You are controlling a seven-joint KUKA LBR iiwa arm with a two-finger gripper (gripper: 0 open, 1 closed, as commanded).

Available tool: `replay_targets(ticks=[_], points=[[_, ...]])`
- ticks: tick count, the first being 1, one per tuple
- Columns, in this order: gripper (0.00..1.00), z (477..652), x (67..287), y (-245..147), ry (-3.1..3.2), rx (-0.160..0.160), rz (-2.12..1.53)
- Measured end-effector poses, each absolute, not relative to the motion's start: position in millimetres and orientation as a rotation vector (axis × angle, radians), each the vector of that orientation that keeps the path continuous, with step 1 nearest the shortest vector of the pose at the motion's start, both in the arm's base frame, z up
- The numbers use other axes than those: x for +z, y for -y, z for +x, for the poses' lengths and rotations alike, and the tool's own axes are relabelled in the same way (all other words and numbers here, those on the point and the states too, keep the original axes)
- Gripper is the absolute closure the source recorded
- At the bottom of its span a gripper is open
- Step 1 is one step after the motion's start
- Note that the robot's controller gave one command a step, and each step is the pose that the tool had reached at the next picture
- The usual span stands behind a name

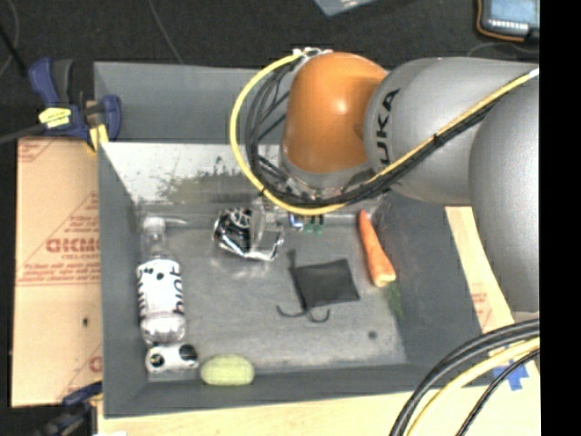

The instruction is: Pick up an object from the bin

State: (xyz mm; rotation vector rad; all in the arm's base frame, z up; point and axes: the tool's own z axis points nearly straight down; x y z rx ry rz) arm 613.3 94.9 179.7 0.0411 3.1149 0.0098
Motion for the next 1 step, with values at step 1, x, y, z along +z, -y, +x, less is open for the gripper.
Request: replay_targets(ticks=[1], points=[[1.0, 612.2, 164.2, -88.3, -3.112, 0.013, 0.151]])
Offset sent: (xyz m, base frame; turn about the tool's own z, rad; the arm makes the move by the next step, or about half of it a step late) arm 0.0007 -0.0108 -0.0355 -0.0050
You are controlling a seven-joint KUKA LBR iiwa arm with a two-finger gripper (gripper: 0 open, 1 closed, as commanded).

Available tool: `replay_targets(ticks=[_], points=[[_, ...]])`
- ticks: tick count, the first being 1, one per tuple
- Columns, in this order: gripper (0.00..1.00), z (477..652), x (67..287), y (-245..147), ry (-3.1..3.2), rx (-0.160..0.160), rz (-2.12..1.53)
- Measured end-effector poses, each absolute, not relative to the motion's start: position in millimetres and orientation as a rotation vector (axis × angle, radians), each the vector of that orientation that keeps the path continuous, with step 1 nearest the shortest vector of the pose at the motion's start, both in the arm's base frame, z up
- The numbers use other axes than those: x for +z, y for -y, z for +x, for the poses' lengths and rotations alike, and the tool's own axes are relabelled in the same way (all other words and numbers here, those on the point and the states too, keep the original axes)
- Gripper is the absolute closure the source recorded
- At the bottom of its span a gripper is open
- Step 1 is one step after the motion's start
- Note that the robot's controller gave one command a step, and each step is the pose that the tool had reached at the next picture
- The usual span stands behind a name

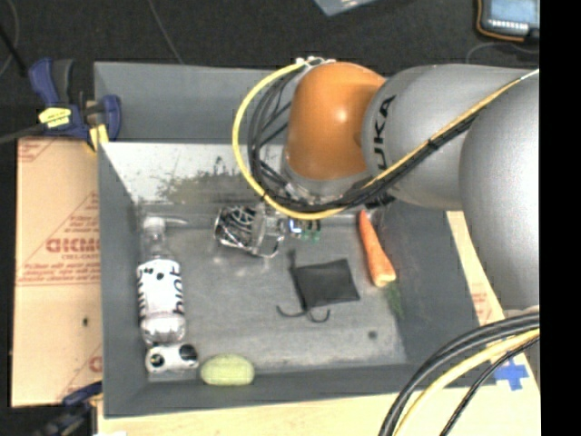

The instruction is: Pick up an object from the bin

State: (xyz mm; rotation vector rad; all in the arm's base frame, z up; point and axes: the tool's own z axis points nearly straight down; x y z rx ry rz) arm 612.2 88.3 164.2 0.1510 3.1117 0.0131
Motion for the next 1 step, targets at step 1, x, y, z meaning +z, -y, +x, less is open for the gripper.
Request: replay_targets(ticks=[1], points=[[1.0, 613.1, 152.9, -85.5, -3.113, 0.01, 0.155]])
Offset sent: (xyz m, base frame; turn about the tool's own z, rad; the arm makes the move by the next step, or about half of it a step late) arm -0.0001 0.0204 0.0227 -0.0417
